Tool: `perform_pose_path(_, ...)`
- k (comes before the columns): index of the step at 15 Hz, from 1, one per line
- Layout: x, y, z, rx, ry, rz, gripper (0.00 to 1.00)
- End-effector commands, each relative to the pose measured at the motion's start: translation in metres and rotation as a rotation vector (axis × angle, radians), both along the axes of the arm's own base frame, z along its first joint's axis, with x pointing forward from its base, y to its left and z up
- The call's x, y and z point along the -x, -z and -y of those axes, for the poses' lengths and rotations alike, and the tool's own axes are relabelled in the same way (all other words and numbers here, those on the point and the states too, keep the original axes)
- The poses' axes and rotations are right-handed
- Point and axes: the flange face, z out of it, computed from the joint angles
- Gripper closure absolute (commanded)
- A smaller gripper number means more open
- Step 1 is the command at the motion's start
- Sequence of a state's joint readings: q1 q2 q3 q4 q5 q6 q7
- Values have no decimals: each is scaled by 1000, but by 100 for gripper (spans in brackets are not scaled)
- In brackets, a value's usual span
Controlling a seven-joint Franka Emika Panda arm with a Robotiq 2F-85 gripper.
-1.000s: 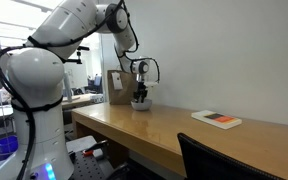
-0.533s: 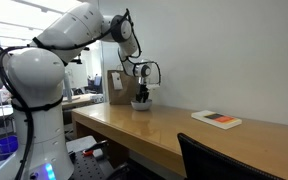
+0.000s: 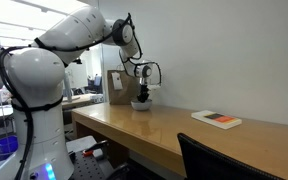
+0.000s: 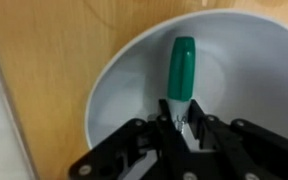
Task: Put the marker on the table
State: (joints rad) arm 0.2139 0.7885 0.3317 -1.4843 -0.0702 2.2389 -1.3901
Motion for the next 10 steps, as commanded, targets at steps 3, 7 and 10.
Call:
perform_pose_path(3,22,-59,-2,30,7,-3,94)
perform_pose_path(7,41,-107,33,89,100,18,94)
perform_pose_path(10,60,-116,93,134,152,-31,94)
